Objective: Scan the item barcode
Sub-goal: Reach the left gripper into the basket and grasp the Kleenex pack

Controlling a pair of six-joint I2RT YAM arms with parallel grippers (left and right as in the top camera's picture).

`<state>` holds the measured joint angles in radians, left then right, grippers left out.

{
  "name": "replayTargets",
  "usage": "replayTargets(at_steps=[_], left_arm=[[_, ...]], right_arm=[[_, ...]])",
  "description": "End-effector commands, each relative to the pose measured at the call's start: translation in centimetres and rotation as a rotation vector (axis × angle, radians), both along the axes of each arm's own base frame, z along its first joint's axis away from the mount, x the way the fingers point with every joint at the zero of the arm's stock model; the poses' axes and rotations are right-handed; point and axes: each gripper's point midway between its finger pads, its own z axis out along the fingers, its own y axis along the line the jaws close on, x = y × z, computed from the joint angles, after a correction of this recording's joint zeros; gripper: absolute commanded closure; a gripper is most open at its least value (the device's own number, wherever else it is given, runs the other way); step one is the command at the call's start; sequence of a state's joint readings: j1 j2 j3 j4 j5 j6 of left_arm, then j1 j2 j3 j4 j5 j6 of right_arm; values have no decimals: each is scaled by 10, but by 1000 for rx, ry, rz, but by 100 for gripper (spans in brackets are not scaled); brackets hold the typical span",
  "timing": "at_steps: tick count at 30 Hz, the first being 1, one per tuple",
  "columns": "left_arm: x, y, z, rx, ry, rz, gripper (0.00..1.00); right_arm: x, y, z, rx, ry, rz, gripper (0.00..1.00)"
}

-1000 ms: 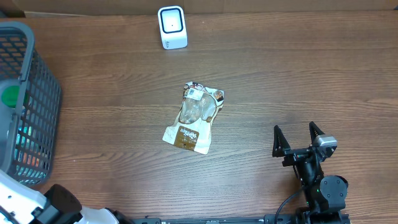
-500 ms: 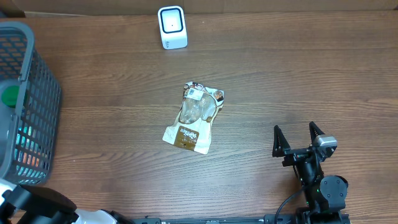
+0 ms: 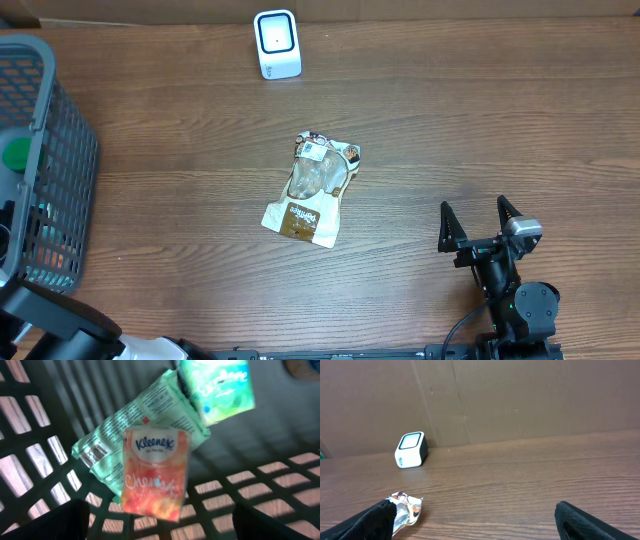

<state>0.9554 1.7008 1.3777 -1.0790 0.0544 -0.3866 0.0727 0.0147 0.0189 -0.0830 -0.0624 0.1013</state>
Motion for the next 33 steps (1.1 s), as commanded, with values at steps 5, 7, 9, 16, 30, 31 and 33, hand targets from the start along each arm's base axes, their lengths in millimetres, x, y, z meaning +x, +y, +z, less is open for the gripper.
replayTargets(at_steps=[5, 7, 9, 16, 30, 31, 33], left_arm=[[-5, 0, -29, -25, 70, -30, 3], [-4, 2, -36, -35, 76, -30, 3], [-3, 2, -45, -51, 87, -31, 4], [-5, -1, -64, -103, 119, -32, 28], [2, 7, -37, -93, 104, -32, 59], [3, 8, -32, -90, 101, -31, 59], [7, 12, -14, -84, 90, -29, 60]], right_arm=[[0, 0, -2, 2, -4, -3, 0], [0, 0, -2, 2, -4, -3, 0], [0, 0, -2, 2, -4, -3, 0], [0, 0, -2, 2, -4, -3, 0], [0, 0, -2, 2, -4, -3, 0], [0, 0, -2, 2, -4, -3, 0], [0, 0, -2, 2, -4, -3, 0]])
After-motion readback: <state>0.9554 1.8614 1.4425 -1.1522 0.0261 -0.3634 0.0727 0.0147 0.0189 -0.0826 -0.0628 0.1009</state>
